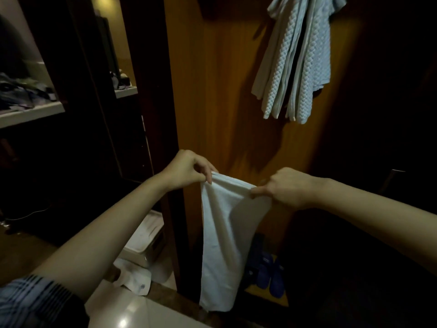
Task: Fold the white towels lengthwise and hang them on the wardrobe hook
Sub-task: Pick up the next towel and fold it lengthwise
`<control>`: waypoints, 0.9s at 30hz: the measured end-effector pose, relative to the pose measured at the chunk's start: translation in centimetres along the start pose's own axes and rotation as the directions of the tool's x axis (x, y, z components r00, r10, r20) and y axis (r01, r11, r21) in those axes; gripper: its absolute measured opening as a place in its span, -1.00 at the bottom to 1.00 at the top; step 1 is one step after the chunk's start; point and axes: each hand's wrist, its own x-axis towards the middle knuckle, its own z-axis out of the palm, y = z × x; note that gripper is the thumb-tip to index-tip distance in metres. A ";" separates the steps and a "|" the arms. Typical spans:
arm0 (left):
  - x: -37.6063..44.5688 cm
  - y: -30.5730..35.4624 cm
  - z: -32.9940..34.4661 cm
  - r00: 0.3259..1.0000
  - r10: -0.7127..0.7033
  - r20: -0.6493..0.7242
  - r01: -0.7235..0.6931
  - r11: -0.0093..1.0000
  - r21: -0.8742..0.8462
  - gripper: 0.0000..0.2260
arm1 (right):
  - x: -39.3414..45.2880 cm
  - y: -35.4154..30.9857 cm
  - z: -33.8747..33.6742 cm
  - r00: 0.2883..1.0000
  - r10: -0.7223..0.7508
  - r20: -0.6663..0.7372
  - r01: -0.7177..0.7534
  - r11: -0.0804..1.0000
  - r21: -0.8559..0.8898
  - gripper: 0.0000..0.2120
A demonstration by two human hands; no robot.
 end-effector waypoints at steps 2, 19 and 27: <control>0.1 0.0 0.1 0.994 0.011 0.107 -0.019 0.997 0.075 -0.65 | 0.3 0.2 -0.1 1.000 0.007 -0.015 -0.005 0.988 0.154 -0.59; 1.7 1.8 0.7 0.979 0.109 0.171 -0.125 0.988 0.088 -0.59 | 0.5 -1.4 -2.5 0.833 -0.218 -0.508 0.309 0.946 0.101 -0.91; 1.0 3.0 0.5 0.987 0.115 0.112 -0.082 0.961 -0.266 -0.57 | 1.6 -2.2 -2.2 0.882 0.121 -0.456 0.078 0.916 0.393 -0.75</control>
